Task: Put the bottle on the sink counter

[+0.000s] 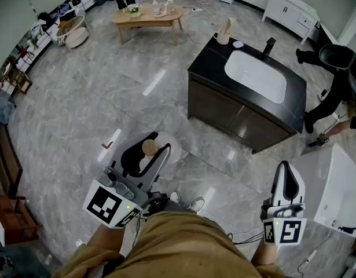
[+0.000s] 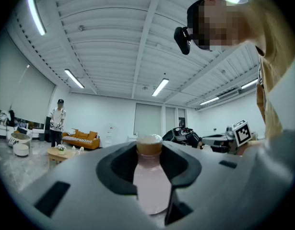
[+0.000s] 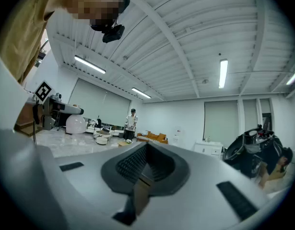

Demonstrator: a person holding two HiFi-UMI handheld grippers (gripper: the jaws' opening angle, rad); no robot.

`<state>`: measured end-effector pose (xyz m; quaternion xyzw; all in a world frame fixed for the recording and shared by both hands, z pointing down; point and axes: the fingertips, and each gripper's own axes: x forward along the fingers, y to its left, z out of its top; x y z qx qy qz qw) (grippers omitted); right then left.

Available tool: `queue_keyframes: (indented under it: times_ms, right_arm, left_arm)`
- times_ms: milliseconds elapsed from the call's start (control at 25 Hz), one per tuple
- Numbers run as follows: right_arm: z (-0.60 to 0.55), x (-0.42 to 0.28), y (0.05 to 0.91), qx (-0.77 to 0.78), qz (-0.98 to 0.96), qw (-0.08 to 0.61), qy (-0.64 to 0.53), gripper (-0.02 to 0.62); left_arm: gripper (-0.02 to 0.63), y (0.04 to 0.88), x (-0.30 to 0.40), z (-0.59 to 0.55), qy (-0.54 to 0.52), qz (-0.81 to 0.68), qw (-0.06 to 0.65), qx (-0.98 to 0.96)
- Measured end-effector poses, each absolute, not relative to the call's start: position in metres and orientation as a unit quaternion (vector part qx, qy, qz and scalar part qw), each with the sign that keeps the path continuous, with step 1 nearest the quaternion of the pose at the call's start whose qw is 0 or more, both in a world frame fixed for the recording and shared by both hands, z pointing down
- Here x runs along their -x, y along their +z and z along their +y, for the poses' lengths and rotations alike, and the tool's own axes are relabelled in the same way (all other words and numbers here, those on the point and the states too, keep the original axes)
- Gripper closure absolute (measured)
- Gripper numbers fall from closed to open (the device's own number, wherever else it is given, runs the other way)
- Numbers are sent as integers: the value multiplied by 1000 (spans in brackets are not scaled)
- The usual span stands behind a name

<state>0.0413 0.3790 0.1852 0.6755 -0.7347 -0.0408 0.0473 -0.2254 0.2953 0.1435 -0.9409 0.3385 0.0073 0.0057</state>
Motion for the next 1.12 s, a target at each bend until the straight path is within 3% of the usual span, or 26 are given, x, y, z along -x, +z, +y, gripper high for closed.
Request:
queue_keyframes:
  times_ms: [1120]
  right_arm:
    - [393,-72,192,-659,-750,30,-45,589]
  left_arm:
    - [476,154,208,304,18,370,5,929]
